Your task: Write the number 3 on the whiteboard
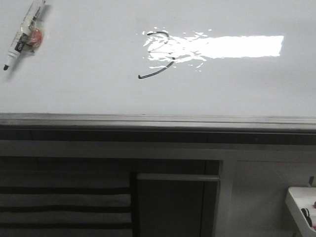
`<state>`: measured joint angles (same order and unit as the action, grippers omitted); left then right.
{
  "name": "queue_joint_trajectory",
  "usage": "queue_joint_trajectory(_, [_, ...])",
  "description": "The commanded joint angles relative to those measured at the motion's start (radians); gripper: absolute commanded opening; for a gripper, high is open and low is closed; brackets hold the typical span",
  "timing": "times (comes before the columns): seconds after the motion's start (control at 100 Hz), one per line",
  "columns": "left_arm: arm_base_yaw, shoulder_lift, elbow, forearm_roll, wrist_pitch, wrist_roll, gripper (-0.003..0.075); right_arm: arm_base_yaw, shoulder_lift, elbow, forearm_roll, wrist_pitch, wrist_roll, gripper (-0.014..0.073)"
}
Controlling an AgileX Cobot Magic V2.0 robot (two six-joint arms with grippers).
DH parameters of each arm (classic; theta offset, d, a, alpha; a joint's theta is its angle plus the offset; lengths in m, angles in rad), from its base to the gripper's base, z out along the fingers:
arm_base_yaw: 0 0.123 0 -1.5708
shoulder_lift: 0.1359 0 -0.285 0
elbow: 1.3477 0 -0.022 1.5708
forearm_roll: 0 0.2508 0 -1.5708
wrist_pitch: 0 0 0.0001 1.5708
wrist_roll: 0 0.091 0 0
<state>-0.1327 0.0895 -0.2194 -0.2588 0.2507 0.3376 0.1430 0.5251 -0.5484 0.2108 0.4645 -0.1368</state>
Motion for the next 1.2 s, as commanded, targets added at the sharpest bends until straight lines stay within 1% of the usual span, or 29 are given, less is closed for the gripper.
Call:
queue_joint_trajectory(0.0, [0.003,-0.02,0.016,0.098,-0.136,-0.122,-0.0019,-0.007,0.003,-0.028,0.006,-0.079,0.0,-0.0079])
queue_joint_trajectory(0.08, [0.003,-0.06,0.055,0.268,-0.146,-0.305,-0.0019,-0.007,0.003,-0.028,0.006,-0.079,0.0,-0.0079])
queue_joint_trajectory(0.12, [0.003,-0.075,0.078,0.326,-0.156,-0.388,-0.0019,-0.007,0.003,-0.028,0.006,-0.079,0.0,-0.0079])
queue_joint_trajectory(0.16, [0.005,-0.088,0.105,0.364,-0.184,-0.417,-0.0019,-0.007,0.003,-0.028,0.006,-0.079,0.0,-0.0079])
queue_joint_trajectory(0.24, [0.013,-0.114,0.166,0.367,-0.283,-0.417,-0.0019,-0.007,0.003,-0.028,0.006,-0.079,0.0,-0.0079])
queue_joint_trajectory(0.31, [0.017,-0.13,0.234,0.347,-0.401,-0.417,-0.0019,-0.007,0.003,-0.028,0.006,-0.079,0.0,-0.0079])
queue_joint_trajectory(0.37, [0.017,-0.13,0.218,0.318,-0.316,-0.415,-0.0019,-0.007,0.003,-0.028,0.006,-0.079,0.0,-0.0079])
queue_joint_trajectory(0.42, [0.017,-0.13,0.229,0.313,-0.334,-0.415,-0.0019,-0.007,0.003,-0.028,0.006,-0.079,0.0,-0.0079])
queue_joint_trajectory(0.52, [0.017,-0.13,0.227,0.31,-0.313,-0.385,-0.0019,-0.007,0.003,-0.028,0.006,-0.081,0.0,-0.0079])
queue_joint_trajectory(1.19, [0.017,-0.128,0.227,0.31,-0.313,-0.385,-0.0019,-0.007,0.003,-0.028,0.006,-0.081,0.0,-0.0079])
